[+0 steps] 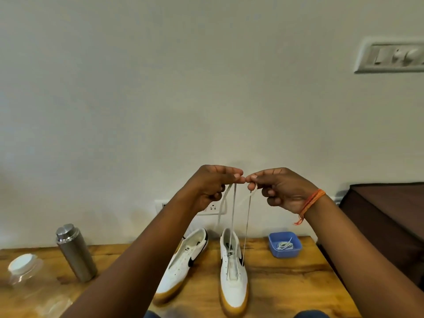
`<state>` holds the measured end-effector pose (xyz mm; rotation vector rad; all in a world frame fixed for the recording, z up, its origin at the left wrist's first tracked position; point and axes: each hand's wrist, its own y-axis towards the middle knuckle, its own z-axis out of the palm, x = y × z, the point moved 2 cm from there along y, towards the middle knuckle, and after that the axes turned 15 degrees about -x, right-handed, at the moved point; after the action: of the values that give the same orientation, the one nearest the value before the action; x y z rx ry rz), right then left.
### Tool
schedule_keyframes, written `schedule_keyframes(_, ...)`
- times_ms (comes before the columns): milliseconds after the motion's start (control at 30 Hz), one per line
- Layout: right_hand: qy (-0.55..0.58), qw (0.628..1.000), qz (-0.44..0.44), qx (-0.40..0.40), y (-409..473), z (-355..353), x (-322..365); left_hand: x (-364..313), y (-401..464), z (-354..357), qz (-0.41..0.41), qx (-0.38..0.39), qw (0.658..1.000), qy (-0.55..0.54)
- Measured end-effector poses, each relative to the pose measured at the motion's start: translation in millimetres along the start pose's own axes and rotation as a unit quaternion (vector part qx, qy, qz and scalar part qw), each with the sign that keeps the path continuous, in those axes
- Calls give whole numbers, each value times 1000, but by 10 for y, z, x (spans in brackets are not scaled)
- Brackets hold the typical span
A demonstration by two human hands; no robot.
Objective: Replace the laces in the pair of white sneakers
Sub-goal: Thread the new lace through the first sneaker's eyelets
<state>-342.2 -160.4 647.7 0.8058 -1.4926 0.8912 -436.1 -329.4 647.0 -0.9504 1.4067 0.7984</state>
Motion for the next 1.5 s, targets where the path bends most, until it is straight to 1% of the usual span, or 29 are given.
schedule_keyframes(167, 16, 1000, -11, -14, -95, -67, 197, -196, -76, 10, 23, -8, 999, -25)
schedule_keyframes(300, 89, 996, 4, -19, -124, -109, 273, -296, -119, 14, 60, -4, 998, -32)
schedule_keyframes(433, 71, 995, -55, -44, -147, -100, 242, -290, -140, 46, 134, -26, 990, 47)
schedule_keyframes(533, 69, 990, -103, -66, -154, -73, 215, -272, -138, 93, 159, -57, 985, 44)
schedule_keyframes(600, 49, 984, -150, -85, -162, -49, 227, -279, -131, 114, 154, -91, 983, 30)
schedule_keyframes(667, 49, 977, -177, -105, -163, -25, 236, -301, -117, 128, 153, -112, 981, 25)
schedule_keyframes(733, 56, 973, -187, -126, -151, -10, 242, -330, -121, 155, 154, -114, 981, 23)
schedule_keyframes(833, 70, 960, -202, -179, -133, 48, 242, -369, -121, 214, 142, -114, 983, -4)
schedule_keyframes(900, 94, 949, -213, -213, -123, 112, 237, -407, -122, 256, 141, -107, 984, -16)
schedule_keyframes(967, 120, 942, -216, -229, -112, 184, 204, -428, -114, 316, 138, -96, 985, -29)
schedule_keyframes(1133, 173, 934, -198, -241, -63, 228, 94, -365, -72, 403, 151, -112, 981, -42)
schedule_keyframes(1200, 191, 940, -174, -222, -34, 199, 27, -237, -23, 342, 139, -116, 982, -52)
schedule_keyframes(1267, 218, 949, -130, -185, 30, 139, -99, -29, 62, 225, 102, -121, 986, -45)
schedule_keyframes(1333, 182, 963, -90, -179, 130, 27, -328, 301, 201, 46, 72, -143, 987, 16)
schedule_keyframes(1400, 52, 977, -62, -199, 298, -93, -691, 732, 345, -131, 61, -168, 976, 121)
schedule_keyframes(1467, -108, 969, -61, -215, 478, -170, -1147, 1196, 437, -242, 59, -171, 959, 216)
schedule_keyframes(1500, -168, 960, -57, -215, 544, -187, -1385, 1411, 447, -270, 48, -170, 952, 251)
